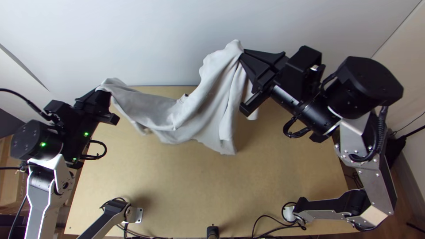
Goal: Fold the t-shirt
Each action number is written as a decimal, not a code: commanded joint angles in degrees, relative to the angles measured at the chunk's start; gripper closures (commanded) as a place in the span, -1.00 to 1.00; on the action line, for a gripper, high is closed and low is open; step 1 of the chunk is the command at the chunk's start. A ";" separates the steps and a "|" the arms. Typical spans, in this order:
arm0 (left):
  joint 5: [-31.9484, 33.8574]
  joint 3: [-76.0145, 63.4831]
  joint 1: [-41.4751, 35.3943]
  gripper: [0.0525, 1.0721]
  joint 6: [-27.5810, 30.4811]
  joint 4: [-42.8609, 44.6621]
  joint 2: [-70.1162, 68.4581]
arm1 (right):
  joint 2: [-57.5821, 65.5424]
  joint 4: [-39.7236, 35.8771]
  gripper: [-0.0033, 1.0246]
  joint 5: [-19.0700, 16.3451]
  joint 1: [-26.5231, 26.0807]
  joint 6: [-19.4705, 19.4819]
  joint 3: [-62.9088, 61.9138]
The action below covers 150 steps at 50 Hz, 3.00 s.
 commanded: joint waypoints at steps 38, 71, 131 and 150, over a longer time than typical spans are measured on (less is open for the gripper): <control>-1.76 1.41 -3.14 0.92 3.60 25.65 40.58 | -7.28 28.19 0.95 -4.73 -34.95 11.34 -45.37; 4.31 5.98 -10.70 -0.91 6.24 2.80 35.66 | -2.27 30.21 0.95 -4.73 -36.79 17.15 -47.40; 0.09 -15.73 -46.30 -0.70 40.69 13.08 49.37 | -8.42 30.30 0.95 -5.43 -36.71 18.82 -52.67; -0.70 -13.45 -42.61 0.16 39.11 19.49 56.14 | -12.12 29.60 0.95 -5.52 -35.21 18.64 -54.25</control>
